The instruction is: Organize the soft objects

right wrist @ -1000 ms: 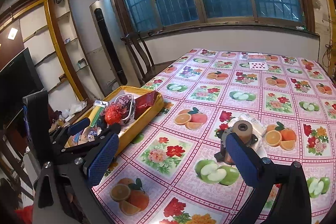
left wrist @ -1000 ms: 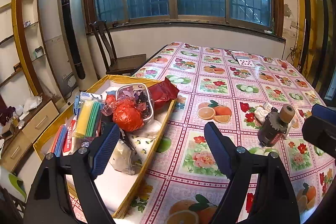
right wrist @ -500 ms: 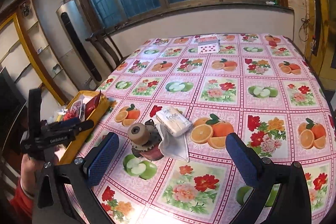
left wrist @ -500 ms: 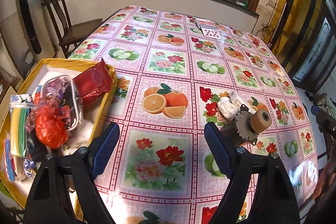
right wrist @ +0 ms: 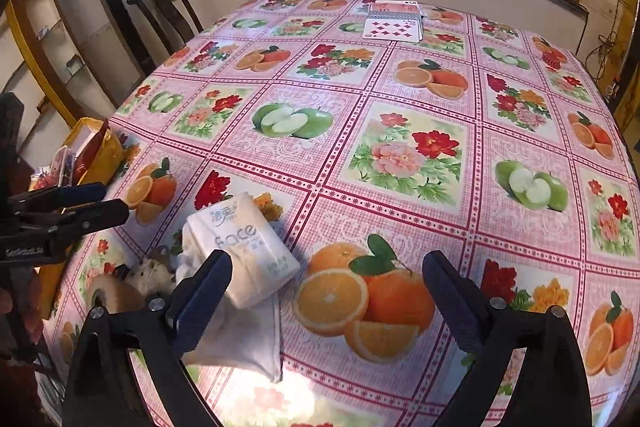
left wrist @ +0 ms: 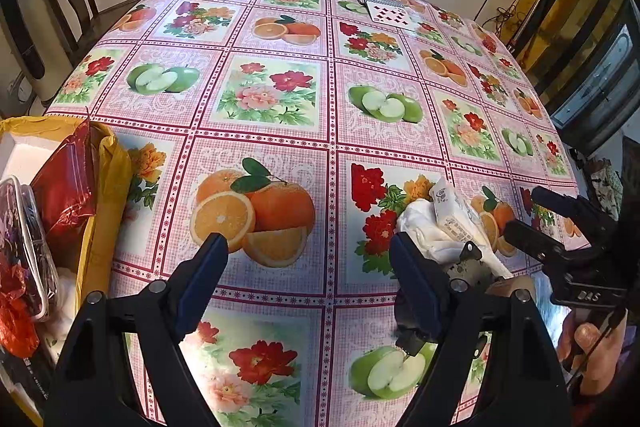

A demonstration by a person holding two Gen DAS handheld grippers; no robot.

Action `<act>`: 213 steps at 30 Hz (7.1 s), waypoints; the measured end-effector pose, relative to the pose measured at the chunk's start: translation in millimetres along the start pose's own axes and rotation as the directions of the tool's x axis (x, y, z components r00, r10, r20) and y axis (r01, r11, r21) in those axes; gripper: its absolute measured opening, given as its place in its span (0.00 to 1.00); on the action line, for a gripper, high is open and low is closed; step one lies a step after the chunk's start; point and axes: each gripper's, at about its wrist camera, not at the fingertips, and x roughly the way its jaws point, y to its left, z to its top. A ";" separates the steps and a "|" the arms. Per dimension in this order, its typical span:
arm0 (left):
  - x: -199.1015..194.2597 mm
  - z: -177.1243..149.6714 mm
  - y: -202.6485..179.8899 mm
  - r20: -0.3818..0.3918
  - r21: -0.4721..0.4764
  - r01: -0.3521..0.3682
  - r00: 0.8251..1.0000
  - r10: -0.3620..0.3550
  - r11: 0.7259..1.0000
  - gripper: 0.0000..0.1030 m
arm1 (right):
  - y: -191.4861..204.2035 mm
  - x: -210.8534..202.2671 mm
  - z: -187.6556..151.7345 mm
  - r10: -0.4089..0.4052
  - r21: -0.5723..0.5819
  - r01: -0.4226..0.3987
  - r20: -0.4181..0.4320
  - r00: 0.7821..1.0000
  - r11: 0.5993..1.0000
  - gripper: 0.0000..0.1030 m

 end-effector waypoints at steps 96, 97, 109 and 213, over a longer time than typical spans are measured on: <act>15.5 20.5 -144.4 -0.243 0.355 0.199 0.963 -0.115 0.914 0.11 | -71.7 -10.9 -17.2 0.019 0.197 -0.007 -0.059 0.998 0.980 0.98; 8.7 24.1 -136.4 -0.227 0.341 0.196 0.966 -0.121 0.919 0.11 | -66.6 -6.8 -13.7 0.014 0.174 -0.003 -0.065 0.998 0.985 0.98; -43.7 38.0 -59.5 -0.108 0.176 0.252 0.966 -0.236 0.951 0.11 | -38.2 28.3 -3.7 -0.108 -0.022 0.106 -0.147 0.983 0.994 0.45; -151.3 -154.6 124.8 0.413 -0.209 -0.344 0.817 0.402 0.915 1.00 | 272.0 -82.7 -86.6 0.181 -0.217 -0.097 0.411 0.894 0.971 1.00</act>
